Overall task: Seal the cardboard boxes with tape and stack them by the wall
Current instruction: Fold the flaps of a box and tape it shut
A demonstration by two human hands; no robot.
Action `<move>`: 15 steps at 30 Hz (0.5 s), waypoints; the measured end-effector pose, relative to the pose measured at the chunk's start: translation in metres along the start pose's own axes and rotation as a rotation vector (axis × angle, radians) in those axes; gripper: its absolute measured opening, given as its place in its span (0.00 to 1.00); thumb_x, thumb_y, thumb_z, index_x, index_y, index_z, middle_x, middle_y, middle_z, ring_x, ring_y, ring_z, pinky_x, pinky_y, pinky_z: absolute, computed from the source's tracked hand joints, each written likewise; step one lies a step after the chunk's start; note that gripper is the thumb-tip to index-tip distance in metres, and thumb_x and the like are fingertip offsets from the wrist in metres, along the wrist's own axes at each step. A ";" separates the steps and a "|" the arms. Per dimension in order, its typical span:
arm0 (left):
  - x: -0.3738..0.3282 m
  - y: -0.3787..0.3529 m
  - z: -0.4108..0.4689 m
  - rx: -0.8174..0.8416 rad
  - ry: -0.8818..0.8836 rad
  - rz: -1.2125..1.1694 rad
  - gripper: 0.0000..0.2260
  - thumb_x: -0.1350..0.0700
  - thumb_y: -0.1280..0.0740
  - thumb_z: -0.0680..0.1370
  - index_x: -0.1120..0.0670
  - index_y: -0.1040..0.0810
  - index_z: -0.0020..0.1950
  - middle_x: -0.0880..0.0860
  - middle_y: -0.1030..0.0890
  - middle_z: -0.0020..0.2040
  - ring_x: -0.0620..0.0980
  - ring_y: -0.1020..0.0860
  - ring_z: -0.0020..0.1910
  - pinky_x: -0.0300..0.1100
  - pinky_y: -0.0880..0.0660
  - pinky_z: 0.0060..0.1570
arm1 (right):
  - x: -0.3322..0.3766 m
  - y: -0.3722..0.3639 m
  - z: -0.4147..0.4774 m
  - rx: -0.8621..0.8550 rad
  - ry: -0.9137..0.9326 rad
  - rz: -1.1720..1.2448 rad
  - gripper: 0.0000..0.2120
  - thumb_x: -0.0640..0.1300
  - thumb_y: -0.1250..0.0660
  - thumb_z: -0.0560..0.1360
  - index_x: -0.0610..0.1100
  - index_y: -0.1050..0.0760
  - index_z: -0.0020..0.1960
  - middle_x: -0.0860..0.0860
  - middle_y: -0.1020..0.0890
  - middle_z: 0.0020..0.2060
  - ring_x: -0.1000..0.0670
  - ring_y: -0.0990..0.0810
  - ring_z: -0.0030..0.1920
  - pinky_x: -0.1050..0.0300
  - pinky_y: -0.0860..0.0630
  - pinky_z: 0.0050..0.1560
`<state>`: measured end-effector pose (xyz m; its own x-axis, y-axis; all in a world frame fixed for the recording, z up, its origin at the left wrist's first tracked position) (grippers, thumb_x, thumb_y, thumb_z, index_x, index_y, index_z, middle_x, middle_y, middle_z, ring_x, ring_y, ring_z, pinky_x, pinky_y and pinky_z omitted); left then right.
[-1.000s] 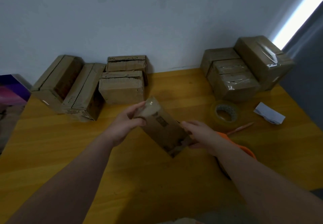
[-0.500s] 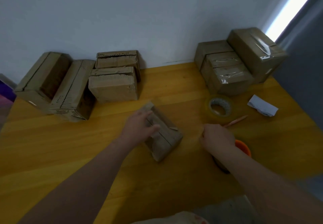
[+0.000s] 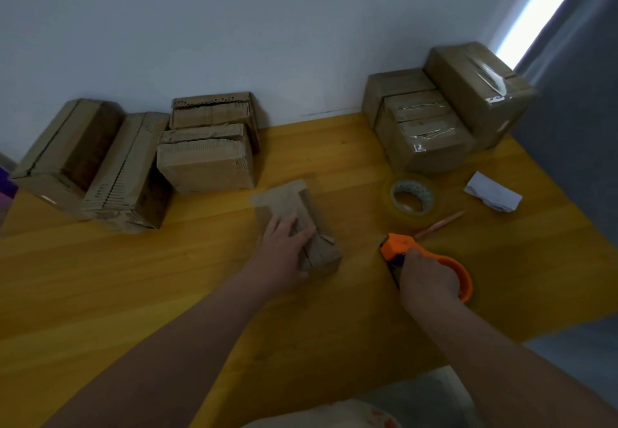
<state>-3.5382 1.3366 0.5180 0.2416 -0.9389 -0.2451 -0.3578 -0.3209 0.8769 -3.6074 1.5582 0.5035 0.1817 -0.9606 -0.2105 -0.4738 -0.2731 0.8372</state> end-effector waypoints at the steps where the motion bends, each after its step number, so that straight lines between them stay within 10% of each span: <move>1: 0.000 0.001 0.001 -0.010 -0.024 0.011 0.36 0.50 0.30 0.76 0.43 0.48 0.78 0.50 0.55 0.79 0.57 0.58 0.77 0.60 0.49 0.74 | 0.000 0.000 -0.001 -0.008 0.014 0.008 0.25 0.40 0.41 0.81 0.42 0.47 0.75 0.44 0.21 0.56 0.44 0.19 0.52 0.51 0.22 0.45; 9: -0.007 0.007 0.001 -0.131 -0.052 0.081 0.27 0.55 0.36 0.79 0.43 0.42 0.76 0.50 0.44 0.77 0.53 0.50 0.77 0.61 0.52 0.74 | 0.000 0.024 -0.013 -0.058 0.077 0.234 0.24 0.40 0.38 0.79 0.47 0.44 0.70 0.49 0.27 0.39 0.49 0.27 0.37 0.56 0.35 0.30; 15: -0.017 0.041 -0.004 -0.273 -0.012 -0.333 0.25 0.50 0.34 0.79 0.50 0.36 0.75 0.52 0.31 0.70 0.51 0.34 0.69 0.46 0.36 0.68 | 0.001 0.080 -0.017 -0.122 0.249 0.939 0.13 0.45 0.39 0.81 0.50 0.38 0.63 0.50 0.26 0.46 0.49 0.24 0.43 0.44 0.22 0.46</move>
<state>-3.5530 1.3396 0.5595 0.2924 -0.7913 -0.5369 -0.0099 -0.5640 0.8257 -3.6307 1.5361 0.5791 -0.0405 -0.7419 0.6693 -0.4288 0.6180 0.6590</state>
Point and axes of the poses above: each hand's wrist, its own z-axis towards the middle knuckle, its own y-axis out of the back of the hand, x = y × z, the point moved 6 cm from there along z, towards the middle knuckle
